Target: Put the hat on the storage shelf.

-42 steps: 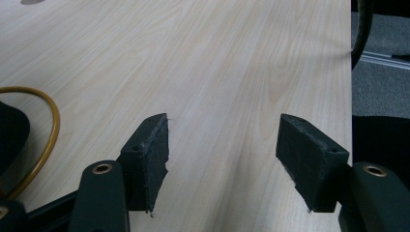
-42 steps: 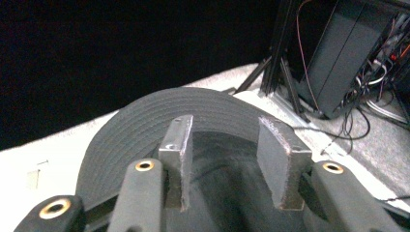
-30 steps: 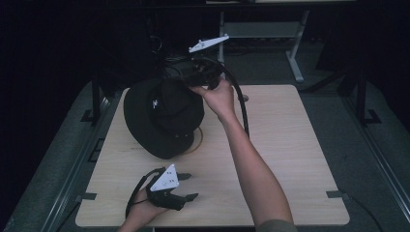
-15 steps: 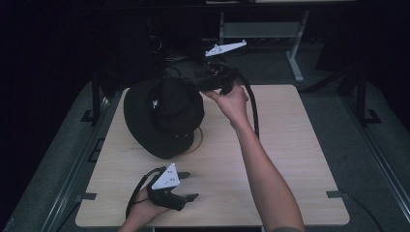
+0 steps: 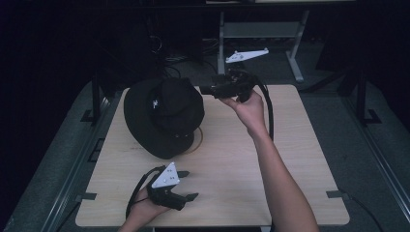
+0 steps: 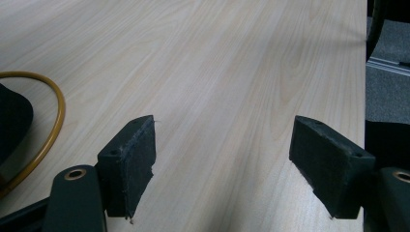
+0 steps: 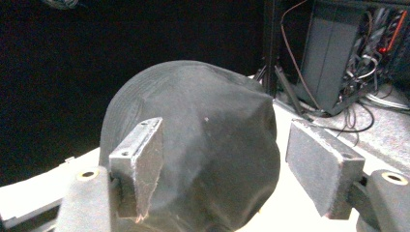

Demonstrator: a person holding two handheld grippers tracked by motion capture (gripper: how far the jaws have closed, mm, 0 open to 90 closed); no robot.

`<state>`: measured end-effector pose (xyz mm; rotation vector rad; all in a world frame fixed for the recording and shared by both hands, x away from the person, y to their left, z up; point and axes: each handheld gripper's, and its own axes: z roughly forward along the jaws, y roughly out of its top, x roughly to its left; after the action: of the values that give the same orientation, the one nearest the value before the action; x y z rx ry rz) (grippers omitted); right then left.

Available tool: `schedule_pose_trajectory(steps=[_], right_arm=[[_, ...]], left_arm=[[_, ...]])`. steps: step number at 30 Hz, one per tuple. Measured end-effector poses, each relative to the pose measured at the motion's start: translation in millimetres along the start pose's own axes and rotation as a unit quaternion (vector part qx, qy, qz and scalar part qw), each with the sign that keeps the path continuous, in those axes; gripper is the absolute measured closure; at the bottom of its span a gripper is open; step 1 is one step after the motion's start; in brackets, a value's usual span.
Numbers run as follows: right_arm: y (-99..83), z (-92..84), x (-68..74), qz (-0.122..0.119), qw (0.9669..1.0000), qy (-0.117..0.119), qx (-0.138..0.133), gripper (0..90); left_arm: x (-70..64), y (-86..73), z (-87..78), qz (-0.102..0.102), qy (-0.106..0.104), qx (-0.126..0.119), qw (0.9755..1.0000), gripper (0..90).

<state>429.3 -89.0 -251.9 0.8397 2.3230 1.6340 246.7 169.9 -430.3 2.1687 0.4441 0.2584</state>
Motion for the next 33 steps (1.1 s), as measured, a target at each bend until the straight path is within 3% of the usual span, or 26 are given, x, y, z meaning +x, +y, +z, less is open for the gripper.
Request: schedule_pose_trajectory(steps=[14, 33], right_arm=[[-25.7, -33.8, -5.8, 0.011, 0.9997, -0.02, 0.009, 26.7], [-78.3, -74.7, -7.0, 0.028, 0.999, -0.032, 0.01, 25.5]], left_arm=[[2.5, -0.7, -1.4, 0.0, 0.005, 0.0, 1.0, 23.9], [2.9, -1.7, -1.6, -0.003, 0.008, 0.005, 1.0, 23.5]])
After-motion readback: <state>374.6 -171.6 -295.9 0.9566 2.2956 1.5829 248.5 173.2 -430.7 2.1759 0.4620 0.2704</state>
